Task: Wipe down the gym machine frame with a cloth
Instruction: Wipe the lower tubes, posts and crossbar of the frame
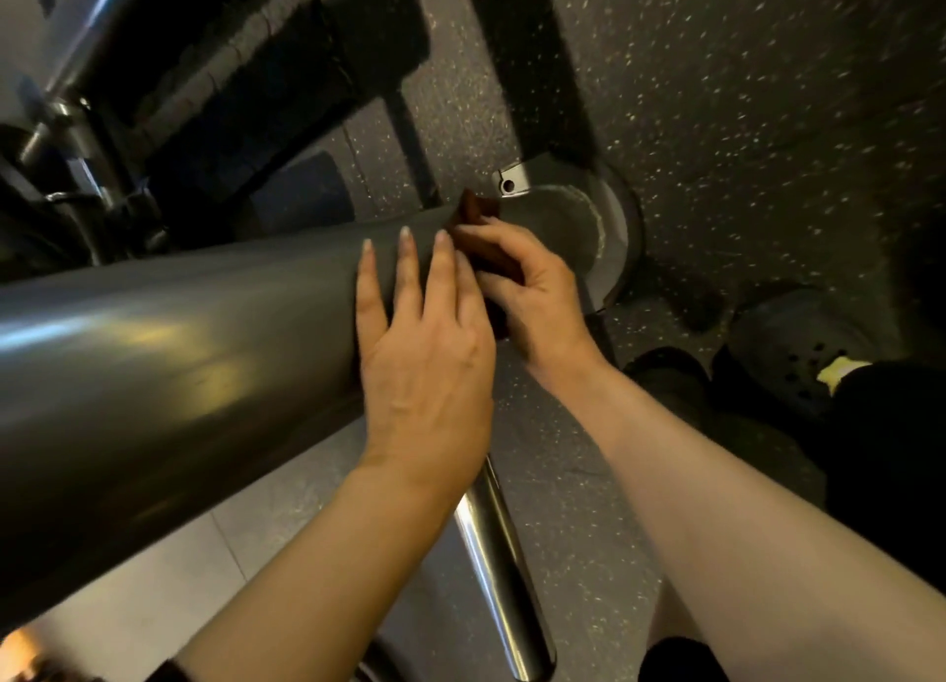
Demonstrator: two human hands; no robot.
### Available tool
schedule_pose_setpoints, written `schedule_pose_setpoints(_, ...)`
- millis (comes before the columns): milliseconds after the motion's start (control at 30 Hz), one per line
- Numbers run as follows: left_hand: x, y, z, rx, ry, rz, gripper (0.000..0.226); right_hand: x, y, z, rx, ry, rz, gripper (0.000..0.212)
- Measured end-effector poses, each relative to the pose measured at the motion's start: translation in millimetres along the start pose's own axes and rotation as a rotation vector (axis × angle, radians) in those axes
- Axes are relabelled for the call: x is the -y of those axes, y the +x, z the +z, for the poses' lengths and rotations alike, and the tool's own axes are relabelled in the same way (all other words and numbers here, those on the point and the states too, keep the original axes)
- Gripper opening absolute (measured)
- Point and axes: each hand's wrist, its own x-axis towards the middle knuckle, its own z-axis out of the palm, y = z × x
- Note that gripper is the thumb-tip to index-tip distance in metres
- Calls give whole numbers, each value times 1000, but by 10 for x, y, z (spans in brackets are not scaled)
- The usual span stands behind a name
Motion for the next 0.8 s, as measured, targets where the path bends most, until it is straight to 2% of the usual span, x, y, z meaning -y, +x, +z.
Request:
schedule_pose_setpoints(100, -33, 129, 32, 115, 77, 86, 74, -256, 305, -232, -133, -48, 94, 37)
schedule_pose_setpoints(200, -58, 341, 57, 156, 67, 148, 70, -478, 469, -453, -287, -28, 244, 33)
schedule_pose_setpoints(300, 21, 594, -78, 151, -3, 46, 50, -531, 525, -495, -356, -39, 338, 29)
schedule_pose_setpoints(333, 75, 669, -139, 145, -26, 0, 42, -436, 560, -445, -309, -63, 307, 28)
schedule_pose_setpoints(400, 176, 762, -235, 150, -27, -54, 35, -155, 629, -215, -109, -89, 207, 29)
schedule_pose_setpoints(467, 261, 785, -236, 176, -36, -100, 46, 144, 653, 71, 91, -161, 82, 23)
schedule_pose_setpoints(533, 283, 791, -223, 210, -58, -148, 61, 271, 691, 244, 168, -240, -8, 18)
schedule_pose_setpoints(667, 230, 792, -130, 227, 11, -142, 75, 9, 1009, 32, 101, -427, 50, 34)
schedule_pose_setpoints(800, 181, 803, -42, 230, 88, -59, 71, -391, 1398, -380, -40, -611, 180, 29)
